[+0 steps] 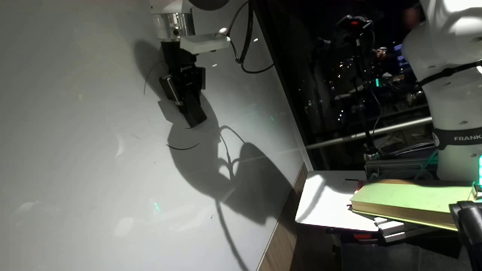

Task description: Use the duster to rub the smiley face off of the board

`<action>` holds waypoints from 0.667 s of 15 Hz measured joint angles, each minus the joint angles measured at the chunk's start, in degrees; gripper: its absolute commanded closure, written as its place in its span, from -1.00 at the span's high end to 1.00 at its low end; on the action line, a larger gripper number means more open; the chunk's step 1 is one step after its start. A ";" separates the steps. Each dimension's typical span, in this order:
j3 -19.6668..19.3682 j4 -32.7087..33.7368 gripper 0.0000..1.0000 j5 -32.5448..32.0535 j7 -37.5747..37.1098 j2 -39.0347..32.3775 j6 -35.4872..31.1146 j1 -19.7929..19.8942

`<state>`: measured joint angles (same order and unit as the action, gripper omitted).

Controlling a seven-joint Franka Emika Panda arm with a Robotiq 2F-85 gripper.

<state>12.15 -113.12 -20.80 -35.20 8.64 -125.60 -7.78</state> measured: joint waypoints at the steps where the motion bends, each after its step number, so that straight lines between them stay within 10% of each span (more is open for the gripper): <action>1: -0.17 -0.02 -0.38 0.11 0.36 0.16 0.29 0.27; 10: -0.33 1.45 -0.38 0.66 1.13 0.40 2.61 0.66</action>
<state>11.82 -111.68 -20.14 -34.07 9.04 -122.99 -7.12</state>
